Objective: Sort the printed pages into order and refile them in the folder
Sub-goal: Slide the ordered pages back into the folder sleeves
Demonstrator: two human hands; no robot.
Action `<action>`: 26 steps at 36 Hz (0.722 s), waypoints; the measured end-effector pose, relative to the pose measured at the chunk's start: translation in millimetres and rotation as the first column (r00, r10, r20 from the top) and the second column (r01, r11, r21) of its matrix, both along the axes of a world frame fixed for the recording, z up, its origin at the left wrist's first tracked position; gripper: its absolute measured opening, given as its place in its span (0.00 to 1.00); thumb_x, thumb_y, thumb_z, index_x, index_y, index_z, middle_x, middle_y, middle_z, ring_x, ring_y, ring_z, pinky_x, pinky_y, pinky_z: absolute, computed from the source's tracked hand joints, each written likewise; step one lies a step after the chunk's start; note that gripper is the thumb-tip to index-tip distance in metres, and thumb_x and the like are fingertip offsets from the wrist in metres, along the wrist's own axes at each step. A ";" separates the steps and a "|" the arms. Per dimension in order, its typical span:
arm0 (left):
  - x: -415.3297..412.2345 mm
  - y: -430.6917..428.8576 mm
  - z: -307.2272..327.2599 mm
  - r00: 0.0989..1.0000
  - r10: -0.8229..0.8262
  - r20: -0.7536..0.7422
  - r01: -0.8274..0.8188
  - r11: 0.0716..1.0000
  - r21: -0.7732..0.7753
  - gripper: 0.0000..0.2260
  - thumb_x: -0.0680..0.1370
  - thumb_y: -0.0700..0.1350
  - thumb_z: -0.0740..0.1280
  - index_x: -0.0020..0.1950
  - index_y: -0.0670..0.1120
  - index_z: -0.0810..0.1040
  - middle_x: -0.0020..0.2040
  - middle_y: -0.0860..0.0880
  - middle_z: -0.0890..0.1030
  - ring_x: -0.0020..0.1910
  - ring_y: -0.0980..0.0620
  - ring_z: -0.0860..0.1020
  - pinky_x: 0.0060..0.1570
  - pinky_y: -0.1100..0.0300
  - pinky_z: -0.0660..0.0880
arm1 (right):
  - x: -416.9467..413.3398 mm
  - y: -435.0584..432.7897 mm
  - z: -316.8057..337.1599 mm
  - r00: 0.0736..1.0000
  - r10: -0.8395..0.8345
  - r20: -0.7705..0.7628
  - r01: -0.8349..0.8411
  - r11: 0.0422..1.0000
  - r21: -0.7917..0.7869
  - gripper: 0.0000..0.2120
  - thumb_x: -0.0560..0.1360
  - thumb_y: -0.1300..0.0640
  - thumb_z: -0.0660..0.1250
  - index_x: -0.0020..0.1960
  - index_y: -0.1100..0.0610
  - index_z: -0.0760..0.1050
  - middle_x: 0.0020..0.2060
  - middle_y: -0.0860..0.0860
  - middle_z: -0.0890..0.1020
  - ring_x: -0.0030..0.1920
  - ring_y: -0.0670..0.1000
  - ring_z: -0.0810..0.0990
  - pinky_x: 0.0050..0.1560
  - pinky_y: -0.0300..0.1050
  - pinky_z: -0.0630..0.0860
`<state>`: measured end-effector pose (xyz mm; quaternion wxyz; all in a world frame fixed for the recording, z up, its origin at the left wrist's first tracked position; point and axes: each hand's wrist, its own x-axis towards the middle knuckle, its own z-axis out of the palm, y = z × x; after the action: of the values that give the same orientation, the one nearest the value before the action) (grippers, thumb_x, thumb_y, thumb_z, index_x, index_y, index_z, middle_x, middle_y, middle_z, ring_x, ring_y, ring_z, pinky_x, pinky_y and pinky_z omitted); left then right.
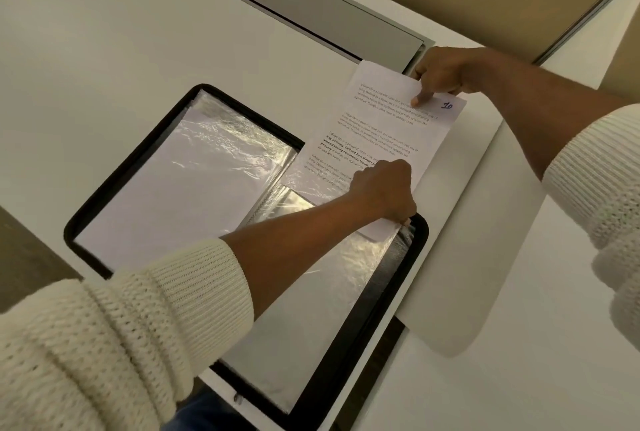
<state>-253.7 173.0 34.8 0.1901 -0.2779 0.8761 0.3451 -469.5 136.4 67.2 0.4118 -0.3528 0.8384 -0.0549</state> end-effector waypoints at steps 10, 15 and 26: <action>6.6 -8.4 -10.4 0.989 0.072 -0.129 -0.068 0.997 0.035 0.10 0.73 0.48 0.80 0.46 0.45 0.82 0.45 0.50 0.85 0.46 0.49 0.84 0.53 0.49 0.83 | -8.2 -0.8 -9.1 1.000 0.015 0.021 -0.016 0.999 0.043 0.11 0.75 0.67 0.77 0.56 0.61 0.81 0.46 0.53 0.84 0.49 0.58 0.82 0.55 0.53 0.79; 38.1 -24.5 -12.5 0.943 0.053 -0.328 -0.097 0.988 -0.120 0.09 0.77 0.52 0.76 0.51 0.48 0.82 0.51 0.52 0.83 0.55 0.51 0.78 0.57 0.52 0.75 | -6.5 -1.7 -13.9 0.999 0.041 0.010 -0.041 0.999 0.019 0.07 0.77 0.66 0.75 0.50 0.57 0.81 0.46 0.53 0.84 0.45 0.55 0.82 0.45 0.48 0.78; 133.0 -61.0 -44.3 0.963 0.057 -0.262 -0.157 0.913 -0.377 0.37 0.75 0.66 0.72 0.75 0.45 0.68 0.84 0.40 0.57 0.84 0.40 0.53 0.79 0.40 0.60 | -14.6 -5.8 -30.0 0.995 0.023 -0.095 -0.043 0.978 -0.207 0.12 0.80 0.65 0.71 0.62 0.55 0.82 0.58 0.54 0.77 0.50 0.56 0.77 0.41 0.44 0.74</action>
<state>-120.7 112.0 -9.5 0.0008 -0.3136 0.9276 0.2031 -484.1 130.6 37.2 0.3344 -0.4101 0.8401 -0.1193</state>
